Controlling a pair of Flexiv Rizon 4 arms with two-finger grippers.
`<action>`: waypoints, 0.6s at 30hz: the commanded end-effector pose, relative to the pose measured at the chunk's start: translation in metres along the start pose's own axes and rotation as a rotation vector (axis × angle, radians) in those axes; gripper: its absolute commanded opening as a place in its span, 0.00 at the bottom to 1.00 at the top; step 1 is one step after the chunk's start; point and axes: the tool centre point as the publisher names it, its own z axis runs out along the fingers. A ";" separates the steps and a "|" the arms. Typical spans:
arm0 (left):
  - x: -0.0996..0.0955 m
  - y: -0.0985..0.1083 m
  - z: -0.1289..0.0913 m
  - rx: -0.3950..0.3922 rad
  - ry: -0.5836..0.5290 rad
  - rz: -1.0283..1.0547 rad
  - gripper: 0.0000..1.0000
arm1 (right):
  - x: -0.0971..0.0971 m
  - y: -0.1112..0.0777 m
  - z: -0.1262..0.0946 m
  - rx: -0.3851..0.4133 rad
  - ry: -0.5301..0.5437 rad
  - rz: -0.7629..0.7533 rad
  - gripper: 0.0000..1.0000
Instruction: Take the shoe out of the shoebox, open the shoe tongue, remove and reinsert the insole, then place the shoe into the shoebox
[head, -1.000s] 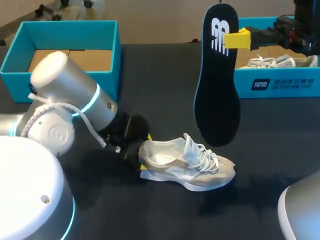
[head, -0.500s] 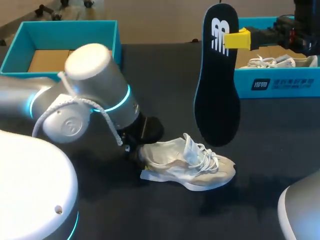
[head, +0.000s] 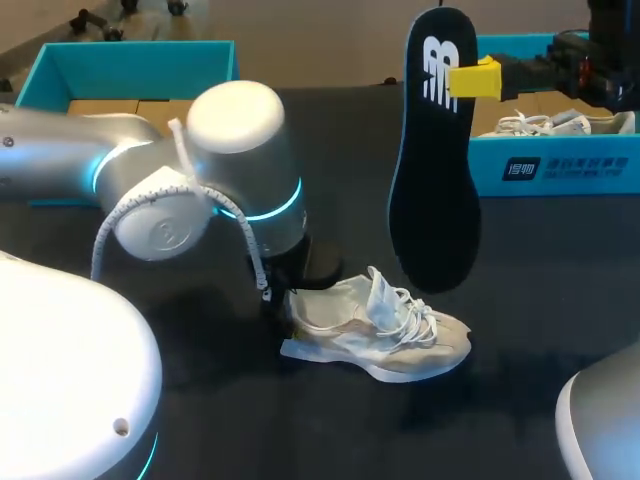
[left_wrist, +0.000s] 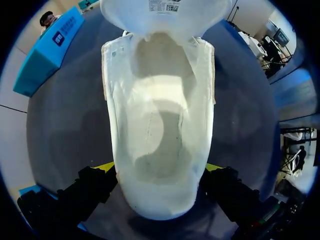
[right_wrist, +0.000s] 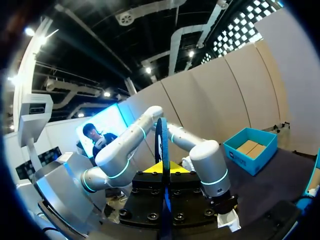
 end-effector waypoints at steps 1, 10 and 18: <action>0.002 0.000 -0.004 -0.029 -0.003 0.001 1.00 | -0.003 0.003 0.003 0.006 0.002 0.002 0.00; 0.006 0.002 -0.013 -0.014 0.009 0.007 1.00 | -0.003 0.003 0.003 0.006 0.002 0.002 0.00; 0.006 -0.002 -0.032 -0.008 0.004 0.023 1.00 | -0.003 0.003 0.003 0.006 0.002 0.002 0.00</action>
